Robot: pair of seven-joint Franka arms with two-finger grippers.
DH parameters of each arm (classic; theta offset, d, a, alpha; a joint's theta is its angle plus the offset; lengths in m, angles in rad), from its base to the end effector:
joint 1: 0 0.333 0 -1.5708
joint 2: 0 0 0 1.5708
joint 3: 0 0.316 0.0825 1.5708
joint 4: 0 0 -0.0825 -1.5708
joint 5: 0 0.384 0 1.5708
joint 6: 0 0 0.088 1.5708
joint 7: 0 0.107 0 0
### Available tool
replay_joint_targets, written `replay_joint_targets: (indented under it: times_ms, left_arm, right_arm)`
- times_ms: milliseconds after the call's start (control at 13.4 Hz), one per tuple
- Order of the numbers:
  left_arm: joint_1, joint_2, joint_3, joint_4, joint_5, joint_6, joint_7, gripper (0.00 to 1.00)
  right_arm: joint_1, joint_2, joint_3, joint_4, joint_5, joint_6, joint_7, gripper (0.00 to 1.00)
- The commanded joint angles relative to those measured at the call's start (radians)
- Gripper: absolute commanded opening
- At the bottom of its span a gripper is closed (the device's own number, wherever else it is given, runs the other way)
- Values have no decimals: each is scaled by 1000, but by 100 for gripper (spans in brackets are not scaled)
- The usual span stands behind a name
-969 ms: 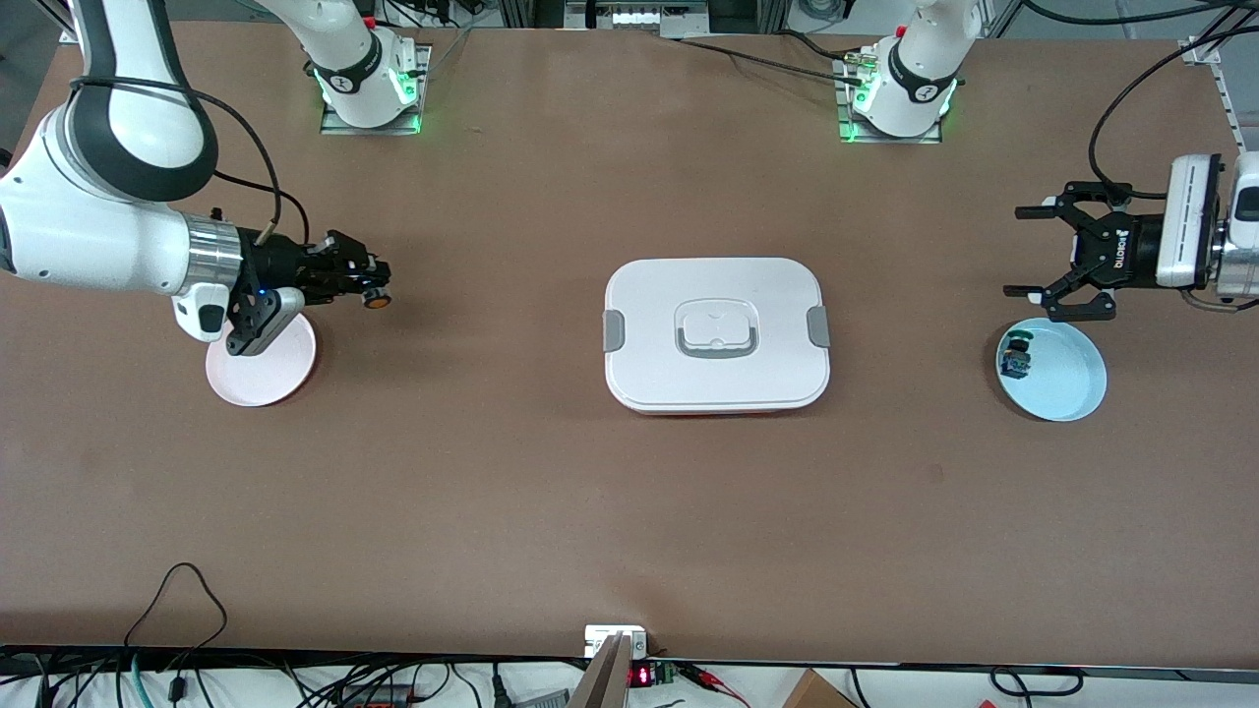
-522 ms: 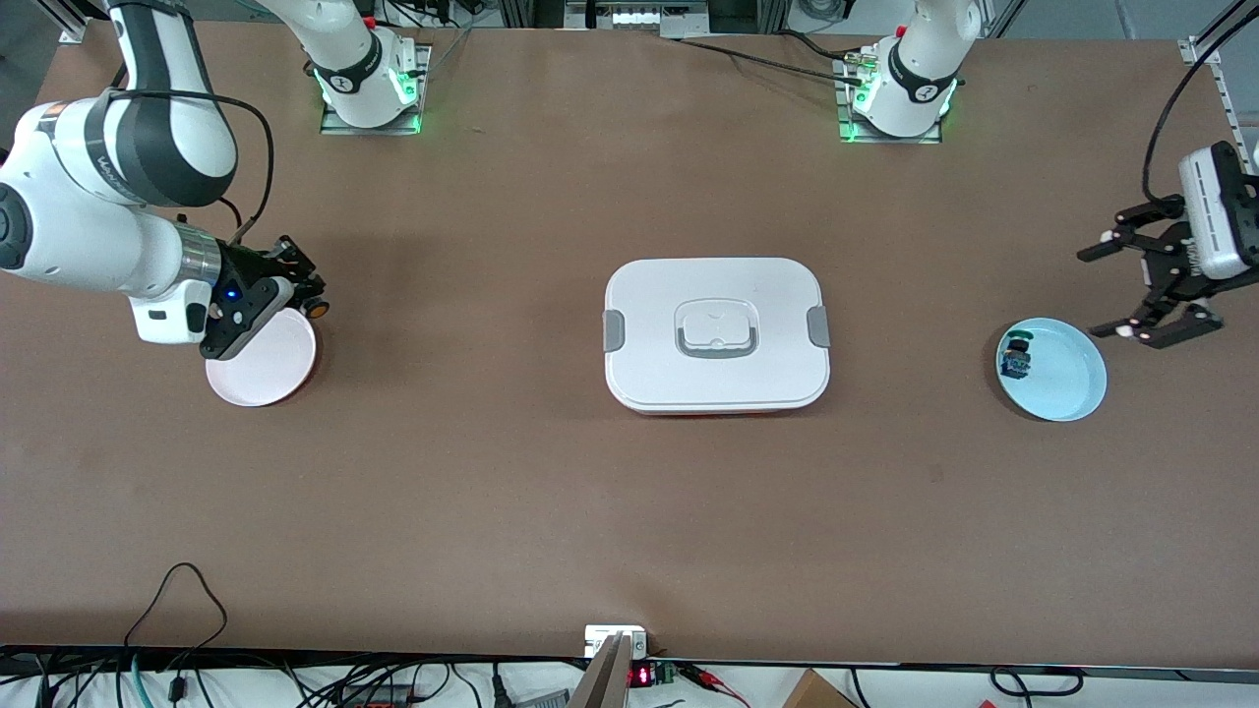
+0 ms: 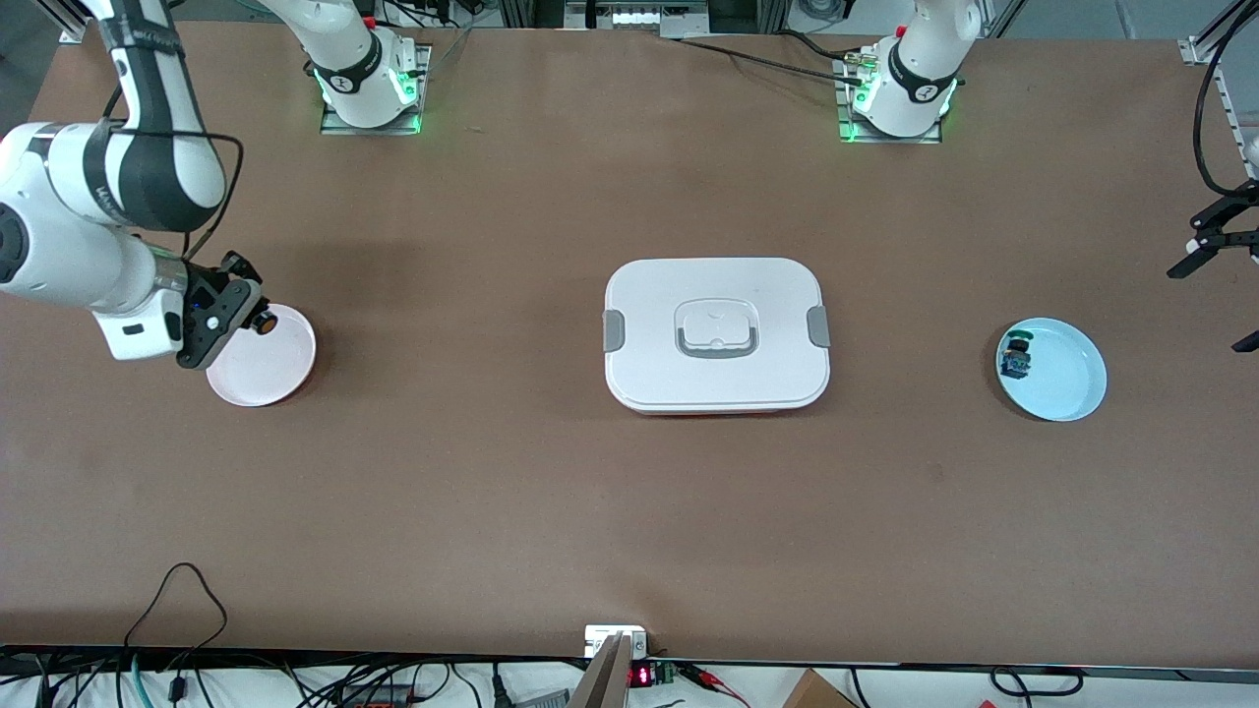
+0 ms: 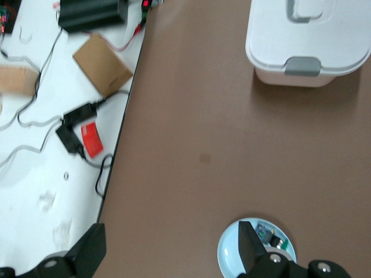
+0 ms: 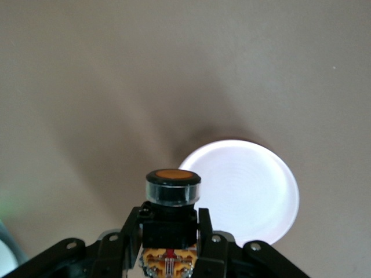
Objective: Transfer orange switch to right arm and place
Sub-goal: 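Lower the orange switch onto the white plate with the right gripper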
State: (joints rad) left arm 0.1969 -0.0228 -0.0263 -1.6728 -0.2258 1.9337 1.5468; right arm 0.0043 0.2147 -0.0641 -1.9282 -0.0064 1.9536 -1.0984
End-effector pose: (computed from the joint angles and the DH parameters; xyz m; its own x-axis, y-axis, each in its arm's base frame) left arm 0.5734 0.0830 0.6263 0.2053 -0.9515 0.2290 -0.9273 -0.2639 -0.2655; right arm 0.5807 -0.0339 0.3642 0.4950 0.8628 -0.1024 0.8482 -0.5054 -0.1586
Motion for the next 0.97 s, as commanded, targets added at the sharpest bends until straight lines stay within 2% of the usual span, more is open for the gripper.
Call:
replay_joint_targets:
  times_ms: [0, 149, 298, 596, 745, 894]
  left_arm:
    - [-40, -25, 19, -19, 112, 7, -243, 100]
    - [-42, -23, 19, -10, 117, -24, -362, 100]
    - [-42, -20, 16, -4, 117, -54, -529, 100]
    - [-40, -15, 6, -2, 132, -139, -911, 100]
    - [-42, -20, -27, 5, 186, -186, -1080, 100]
    - [-42, -17, -60, 59, 215, -286, -1241, 100]
  right_arm:
    - [-38, 18, 13, -34, -73, 83, -104, 0]
    - [-52, 28, 13, -60, -138, 151, -149, 0]
    - [-67, 35, 13, -110, -164, 238, -191, 0]
    - [-99, 83, 15, -158, -168, 385, -360, 0]
    - [-99, 100, 15, -173, -168, 433, -409, 0]
    - [-101, 109, 15, -210, -168, 488, -434, 0]
